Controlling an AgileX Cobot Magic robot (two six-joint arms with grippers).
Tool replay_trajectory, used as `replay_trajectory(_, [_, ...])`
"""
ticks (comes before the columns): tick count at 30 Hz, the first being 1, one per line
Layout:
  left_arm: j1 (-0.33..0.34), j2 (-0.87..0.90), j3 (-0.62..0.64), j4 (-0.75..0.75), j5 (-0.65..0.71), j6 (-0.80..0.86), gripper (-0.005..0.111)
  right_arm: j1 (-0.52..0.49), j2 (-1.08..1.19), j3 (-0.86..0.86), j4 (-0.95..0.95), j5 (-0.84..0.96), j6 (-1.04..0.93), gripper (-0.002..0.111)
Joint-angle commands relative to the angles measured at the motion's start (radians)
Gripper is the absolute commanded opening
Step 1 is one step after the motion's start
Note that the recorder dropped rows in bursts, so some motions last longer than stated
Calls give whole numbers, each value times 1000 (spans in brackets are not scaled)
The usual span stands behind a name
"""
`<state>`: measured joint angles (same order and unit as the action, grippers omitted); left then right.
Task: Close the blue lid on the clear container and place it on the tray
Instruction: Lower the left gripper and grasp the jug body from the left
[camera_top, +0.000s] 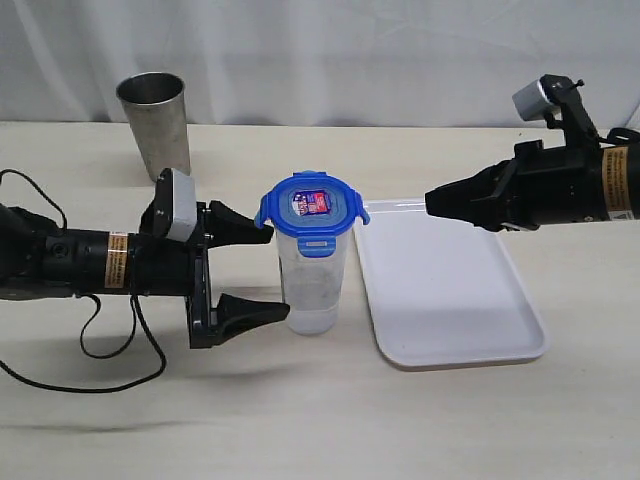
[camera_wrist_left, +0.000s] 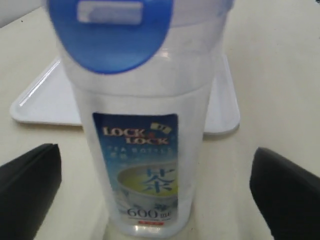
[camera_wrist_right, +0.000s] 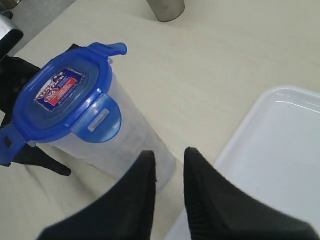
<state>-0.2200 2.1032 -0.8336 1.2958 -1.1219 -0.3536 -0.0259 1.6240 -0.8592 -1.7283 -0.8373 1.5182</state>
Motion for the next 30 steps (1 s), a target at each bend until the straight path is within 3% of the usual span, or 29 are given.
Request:
replay_trajectory(1, [-35, 27, 5, -80, 0, 59, 96, -7, -9, 4, 11, -3, -15, 21])
replay_trajectory(10, [-75, 120, -77, -132, -65, 88, 96, -7, -9, 4, 11, -3, -15, 21])
replay_trajectory(17, [-140, 121, -117, -143, -5, 88, 96, -7, -9, 4, 11, -3, -15, 21])
replay_trajectory(30, [-145, 121, -117, -155, -11, 93, 96, -7, -9, 4, 11, -25, 23, 21])
